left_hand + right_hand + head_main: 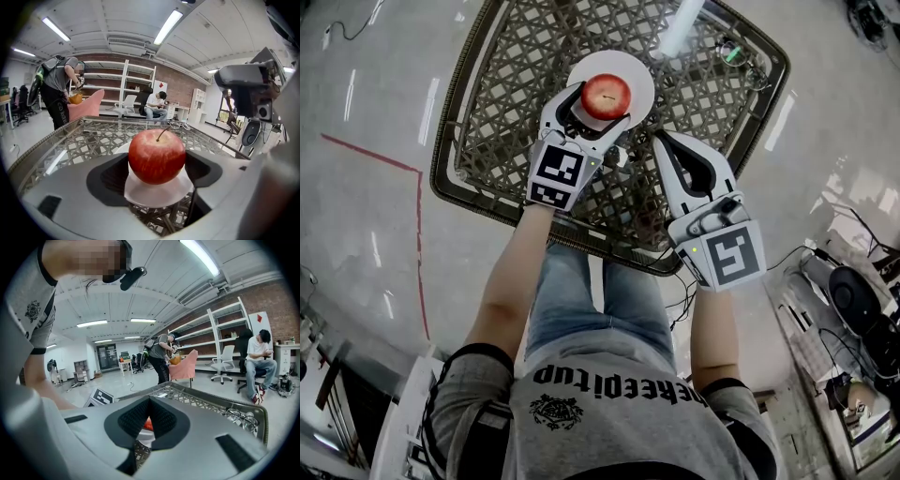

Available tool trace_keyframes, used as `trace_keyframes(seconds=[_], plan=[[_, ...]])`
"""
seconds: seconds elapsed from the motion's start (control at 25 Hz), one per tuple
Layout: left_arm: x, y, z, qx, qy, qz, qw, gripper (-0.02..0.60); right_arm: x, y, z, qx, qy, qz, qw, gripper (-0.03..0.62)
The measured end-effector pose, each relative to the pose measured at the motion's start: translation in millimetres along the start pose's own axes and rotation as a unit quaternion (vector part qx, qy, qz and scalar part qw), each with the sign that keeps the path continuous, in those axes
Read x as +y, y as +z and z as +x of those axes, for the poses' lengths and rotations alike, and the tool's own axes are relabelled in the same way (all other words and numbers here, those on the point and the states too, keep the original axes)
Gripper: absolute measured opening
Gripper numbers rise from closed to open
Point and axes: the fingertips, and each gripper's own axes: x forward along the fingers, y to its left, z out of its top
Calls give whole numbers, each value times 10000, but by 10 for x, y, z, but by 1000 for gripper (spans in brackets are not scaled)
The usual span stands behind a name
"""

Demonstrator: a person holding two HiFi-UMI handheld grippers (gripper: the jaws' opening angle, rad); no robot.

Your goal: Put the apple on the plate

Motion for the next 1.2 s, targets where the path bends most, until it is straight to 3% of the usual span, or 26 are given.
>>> trace_keyframes(seconds=[1.2], plan=[[8,-6,-11,42,-48,63,10000,399,92,-2,67,63,129,-48,9999,-2]])
